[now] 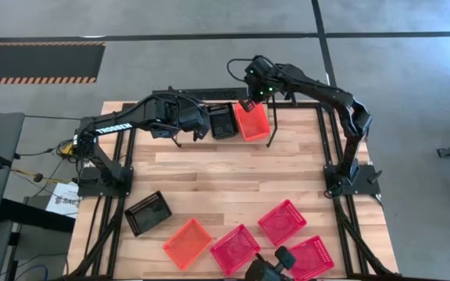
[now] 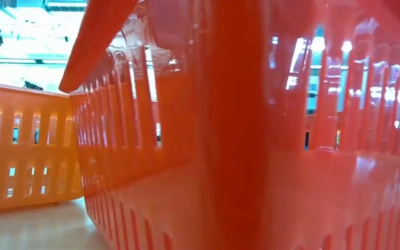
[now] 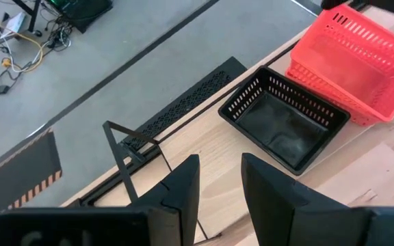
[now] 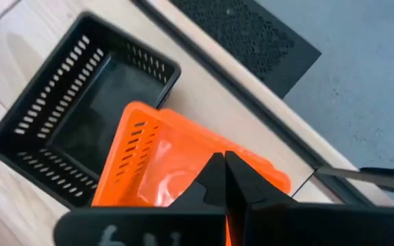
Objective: Stack baskets on shelf by color
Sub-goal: Stack the top orange bin on top of the orange bin on the shelf
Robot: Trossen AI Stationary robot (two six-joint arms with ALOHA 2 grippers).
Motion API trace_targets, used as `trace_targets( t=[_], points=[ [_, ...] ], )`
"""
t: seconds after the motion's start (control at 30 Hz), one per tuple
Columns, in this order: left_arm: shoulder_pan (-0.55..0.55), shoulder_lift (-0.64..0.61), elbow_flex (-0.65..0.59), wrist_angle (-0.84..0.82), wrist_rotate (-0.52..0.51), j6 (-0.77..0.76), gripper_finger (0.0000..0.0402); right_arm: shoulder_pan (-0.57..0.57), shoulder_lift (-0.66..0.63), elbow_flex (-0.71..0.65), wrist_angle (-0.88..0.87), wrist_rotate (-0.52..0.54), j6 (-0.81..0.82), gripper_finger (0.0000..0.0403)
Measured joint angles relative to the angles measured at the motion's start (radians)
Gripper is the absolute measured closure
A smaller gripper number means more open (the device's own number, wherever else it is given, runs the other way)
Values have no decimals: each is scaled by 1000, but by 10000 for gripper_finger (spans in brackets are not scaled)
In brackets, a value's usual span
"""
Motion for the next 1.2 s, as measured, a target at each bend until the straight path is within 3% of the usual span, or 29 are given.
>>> trace_targets(
  t=[0.8, 1.2],
  points=[
    [0, 0, 0, 0, 0, -7, 304, 16, -32, -134, 137, 0, 4, 397],
    [0, 0, 0, 0, 0, -7, 304, 236, -135, -134, -138, -1, -17, 399]
  ],
)
